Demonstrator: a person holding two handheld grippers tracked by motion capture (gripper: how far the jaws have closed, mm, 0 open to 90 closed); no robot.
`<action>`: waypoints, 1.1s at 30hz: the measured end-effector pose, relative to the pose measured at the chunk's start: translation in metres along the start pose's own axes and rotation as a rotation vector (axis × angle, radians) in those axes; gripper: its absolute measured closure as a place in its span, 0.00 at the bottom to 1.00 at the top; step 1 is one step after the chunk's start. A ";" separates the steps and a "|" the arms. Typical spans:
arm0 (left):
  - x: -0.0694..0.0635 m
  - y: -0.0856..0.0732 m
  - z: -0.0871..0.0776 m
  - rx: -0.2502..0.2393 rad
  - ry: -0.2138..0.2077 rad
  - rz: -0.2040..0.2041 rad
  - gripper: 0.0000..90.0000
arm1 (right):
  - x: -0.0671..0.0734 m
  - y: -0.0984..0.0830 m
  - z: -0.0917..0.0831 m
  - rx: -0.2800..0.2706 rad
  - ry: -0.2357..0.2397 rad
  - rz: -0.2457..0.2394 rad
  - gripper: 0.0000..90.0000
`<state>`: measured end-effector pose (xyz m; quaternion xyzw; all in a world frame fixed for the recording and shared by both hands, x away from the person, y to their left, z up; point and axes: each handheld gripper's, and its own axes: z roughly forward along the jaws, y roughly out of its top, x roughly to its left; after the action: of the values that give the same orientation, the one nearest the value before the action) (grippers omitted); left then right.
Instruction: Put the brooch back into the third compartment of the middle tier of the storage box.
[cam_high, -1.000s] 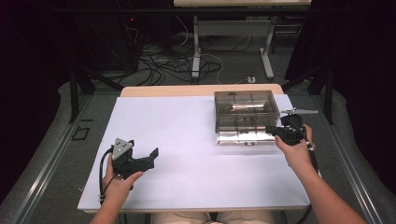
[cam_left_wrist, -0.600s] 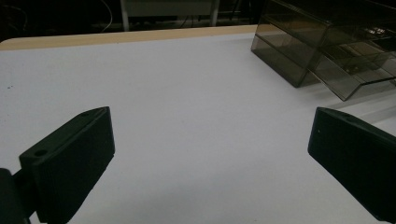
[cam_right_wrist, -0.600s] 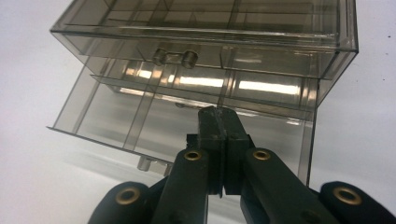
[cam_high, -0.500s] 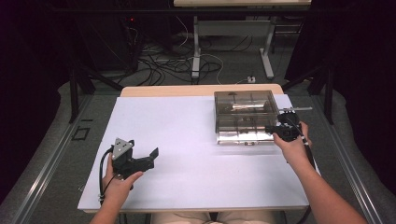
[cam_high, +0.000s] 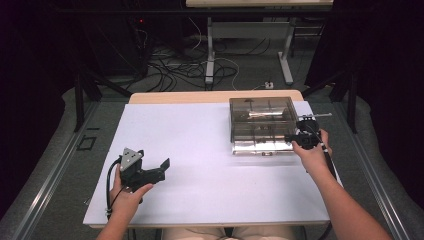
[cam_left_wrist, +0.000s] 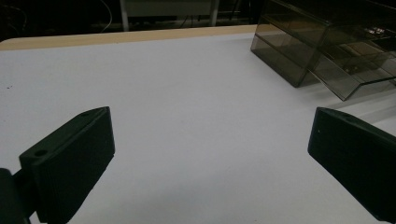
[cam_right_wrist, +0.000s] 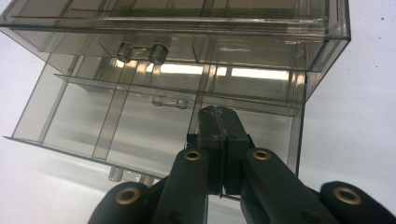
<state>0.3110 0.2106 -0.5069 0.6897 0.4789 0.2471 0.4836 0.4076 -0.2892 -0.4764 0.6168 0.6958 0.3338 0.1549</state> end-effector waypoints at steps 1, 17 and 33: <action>0.000 0.000 0.000 0.002 0.000 0.000 0.01 | 0.001 0.000 0.001 0.009 0.000 0.012 1.00; 0.000 0.000 0.000 0.003 -0.001 0.005 0.01 | -0.003 0.002 0.010 0.047 -0.021 0.016 1.00; 0.000 0.000 0.000 0.001 -0.003 0.001 0.01 | -0.003 0.002 0.014 0.055 -0.023 0.013 1.00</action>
<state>0.3112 0.2105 -0.5069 0.6904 0.4781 0.2463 0.4838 0.4183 -0.2886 -0.4861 0.6293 0.6988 0.3083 0.1437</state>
